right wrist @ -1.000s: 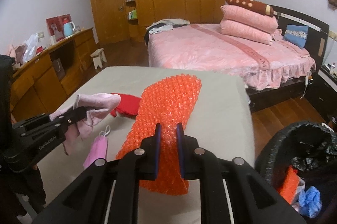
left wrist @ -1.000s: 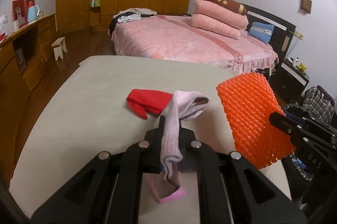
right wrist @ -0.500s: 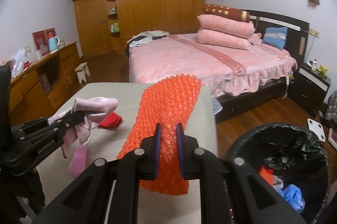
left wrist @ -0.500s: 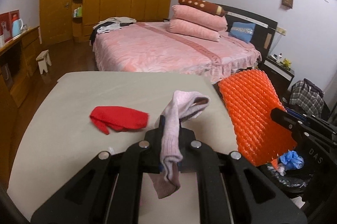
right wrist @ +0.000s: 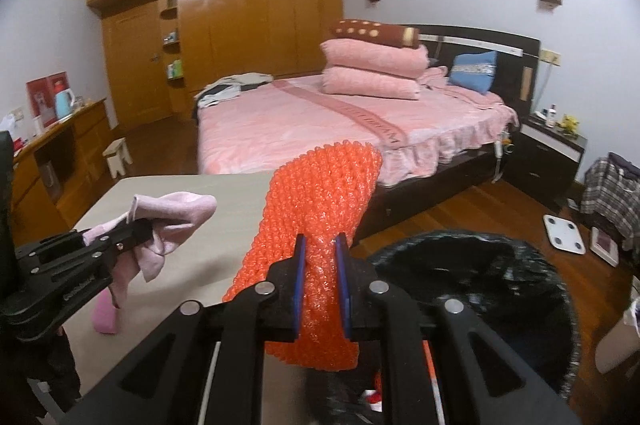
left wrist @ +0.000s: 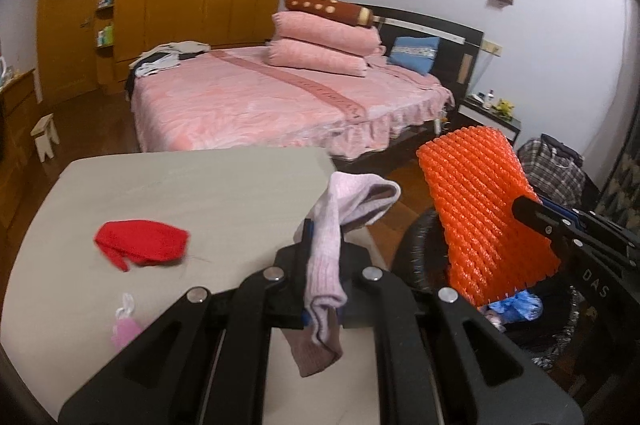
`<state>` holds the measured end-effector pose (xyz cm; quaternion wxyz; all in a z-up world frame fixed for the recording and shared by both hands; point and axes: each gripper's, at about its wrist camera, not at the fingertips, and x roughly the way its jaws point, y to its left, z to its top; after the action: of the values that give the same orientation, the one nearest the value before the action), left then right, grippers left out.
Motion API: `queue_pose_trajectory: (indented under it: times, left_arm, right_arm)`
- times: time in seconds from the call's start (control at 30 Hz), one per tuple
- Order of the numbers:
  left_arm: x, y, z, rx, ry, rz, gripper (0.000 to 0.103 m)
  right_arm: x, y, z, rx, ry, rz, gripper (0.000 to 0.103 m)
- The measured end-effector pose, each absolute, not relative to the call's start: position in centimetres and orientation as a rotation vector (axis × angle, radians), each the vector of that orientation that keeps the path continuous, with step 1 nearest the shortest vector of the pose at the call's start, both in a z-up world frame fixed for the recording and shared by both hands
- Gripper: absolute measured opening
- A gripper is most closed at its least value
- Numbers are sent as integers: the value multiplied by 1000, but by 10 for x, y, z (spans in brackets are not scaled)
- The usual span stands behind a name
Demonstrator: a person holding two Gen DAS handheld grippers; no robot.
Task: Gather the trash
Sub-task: 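Lift the sock and orange mesh sheet toward the bin with both tools, then lower the sock and mesh into the bin and open both tools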
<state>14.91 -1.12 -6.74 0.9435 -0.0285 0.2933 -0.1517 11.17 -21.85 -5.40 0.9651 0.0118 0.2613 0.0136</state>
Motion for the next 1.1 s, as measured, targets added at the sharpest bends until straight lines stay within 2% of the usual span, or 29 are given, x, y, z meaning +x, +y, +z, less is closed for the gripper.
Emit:
queue_pose_trajectory:
  times: [0.47, 1.1]
  left_arm:
    - [152, -103, -73, -44, 601, -465, 8]
    - [168, -206, -102, -1, 646, -637, 8]
  right_arm:
    - [93, -296, -55, 29, 529, -128, 14]
    - [78, -392, -87, 65, 588, -323, 14]
